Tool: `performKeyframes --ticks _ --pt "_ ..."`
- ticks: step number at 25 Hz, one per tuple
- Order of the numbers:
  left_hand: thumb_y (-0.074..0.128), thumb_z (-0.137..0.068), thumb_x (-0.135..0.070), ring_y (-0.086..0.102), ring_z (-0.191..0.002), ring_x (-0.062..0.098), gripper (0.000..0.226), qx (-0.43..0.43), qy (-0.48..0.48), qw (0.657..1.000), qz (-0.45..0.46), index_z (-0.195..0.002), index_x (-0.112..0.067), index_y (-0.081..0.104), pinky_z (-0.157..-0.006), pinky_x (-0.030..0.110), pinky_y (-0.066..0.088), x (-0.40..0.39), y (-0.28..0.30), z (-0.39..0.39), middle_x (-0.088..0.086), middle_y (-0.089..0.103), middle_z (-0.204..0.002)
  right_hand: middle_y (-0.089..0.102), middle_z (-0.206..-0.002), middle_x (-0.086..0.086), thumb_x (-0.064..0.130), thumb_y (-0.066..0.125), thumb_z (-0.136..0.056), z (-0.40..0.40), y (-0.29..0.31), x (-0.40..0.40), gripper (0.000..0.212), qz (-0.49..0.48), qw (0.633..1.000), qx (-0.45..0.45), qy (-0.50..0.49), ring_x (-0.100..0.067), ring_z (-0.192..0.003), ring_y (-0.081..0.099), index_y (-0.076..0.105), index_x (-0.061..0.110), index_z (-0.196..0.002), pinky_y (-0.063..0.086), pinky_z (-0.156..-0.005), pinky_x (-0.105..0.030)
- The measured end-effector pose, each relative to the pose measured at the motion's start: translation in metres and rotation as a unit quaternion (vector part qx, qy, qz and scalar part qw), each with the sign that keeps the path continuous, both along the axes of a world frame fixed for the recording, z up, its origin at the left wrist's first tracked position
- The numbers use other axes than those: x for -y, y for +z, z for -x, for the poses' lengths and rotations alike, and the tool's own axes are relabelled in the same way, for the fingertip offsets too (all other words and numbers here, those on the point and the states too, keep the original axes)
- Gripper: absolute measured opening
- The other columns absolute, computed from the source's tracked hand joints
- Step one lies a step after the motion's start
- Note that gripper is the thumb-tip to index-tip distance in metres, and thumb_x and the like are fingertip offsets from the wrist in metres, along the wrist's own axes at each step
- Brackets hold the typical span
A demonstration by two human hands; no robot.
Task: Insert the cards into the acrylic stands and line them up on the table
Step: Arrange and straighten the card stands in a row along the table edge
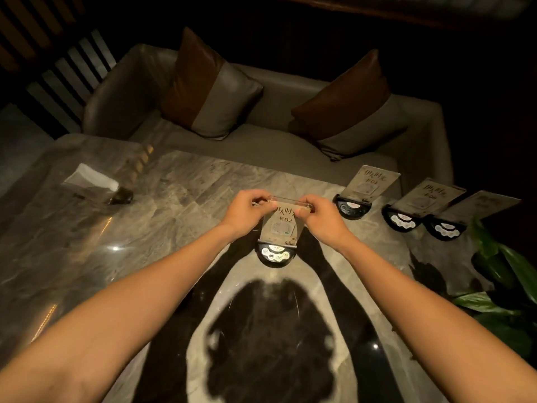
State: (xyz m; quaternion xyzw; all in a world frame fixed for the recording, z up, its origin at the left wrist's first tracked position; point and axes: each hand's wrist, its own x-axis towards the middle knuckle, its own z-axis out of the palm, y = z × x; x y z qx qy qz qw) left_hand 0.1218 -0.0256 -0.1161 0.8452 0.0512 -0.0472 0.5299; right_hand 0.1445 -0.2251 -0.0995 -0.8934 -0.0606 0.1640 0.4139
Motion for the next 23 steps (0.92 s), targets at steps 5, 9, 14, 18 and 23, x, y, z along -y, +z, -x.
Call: performKeyframes --ticks 5,9,14,18,23 --pt "0.076 -0.084 -0.025 0.065 -0.077 0.005 0.009 0.019 0.007 1.000 0.001 -0.091 -0.020 0.075 -0.076 0.029 0.055 0.029 -0.008 -0.073 -0.009 0.072 -0.083 0.074 -0.096 0.000 0.020 0.061 -0.097 -0.062 0.001 0.026 0.017 0.075 0.995 0.066 -0.005 -0.022 -0.092 0.067 0.072 0.018 -0.110 0.054 -0.081 -0.037" --pt "0.076 -0.083 -0.023 0.066 -0.077 0.006 0.012 0.031 0.008 0.999 -0.009 -0.094 -0.017 0.076 -0.077 0.027 0.053 0.046 -0.018 -0.108 -0.007 0.073 -0.085 0.075 -0.104 -0.008 0.021 0.058 -0.097 -0.090 -0.003 0.036 0.020 0.139 0.985 0.095 -0.022 -0.033 -0.099 0.067 0.069 0.019 -0.114 0.054 -0.085 -0.047" --pt "0.074 -0.085 -0.020 0.069 -0.088 0.013 0.016 0.009 0.004 1.000 0.004 -0.100 -0.014 0.076 -0.086 0.034 0.055 0.059 -0.026 -0.134 -0.002 0.075 -0.093 0.074 -0.114 -0.012 0.021 0.056 -0.099 -0.110 -0.009 0.045 0.026 0.169 0.981 0.085 -0.033 -0.034 -0.108 0.067 0.066 0.016 -0.123 0.054 -0.091 -0.046" --pt "0.073 -0.086 -0.015 0.066 -0.103 0.014 0.033 -0.052 -0.008 0.998 0.025 -0.118 -0.012 0.068 -0.097 0.035 0.052 0.059 -0.024 -0.147 0.003 0.072 -0.109 0.068 -0.124 -0.013 0.014 0.058 -0.098 -0.117 -0.010 0.047 0.037 0.160 0.985 0.057 -0.032 -0.032 -0.112 0.065 0.055 0.014 -0.135 0.053 -0.095 -0.048" --pt "0.073 -0.087 -0.016 0.066 -0.102 0.011 0.039 -0.092 -0.035 0.993 0.063 -0.124 -0.009 0.065 -0.095 0.027 0.052 0.040 -0.009 -0.126 0.005 0.071 -0.111 0.056 -0.133 -0.017 0.015 0.060 -0.096 -0.105 -0.001 0.042 0.048 0.197 0.977 0.075 -0.029 -0.034 -0.117 0.059 0.044 0.008 -0.141 0.050 -0.093 -0.044"
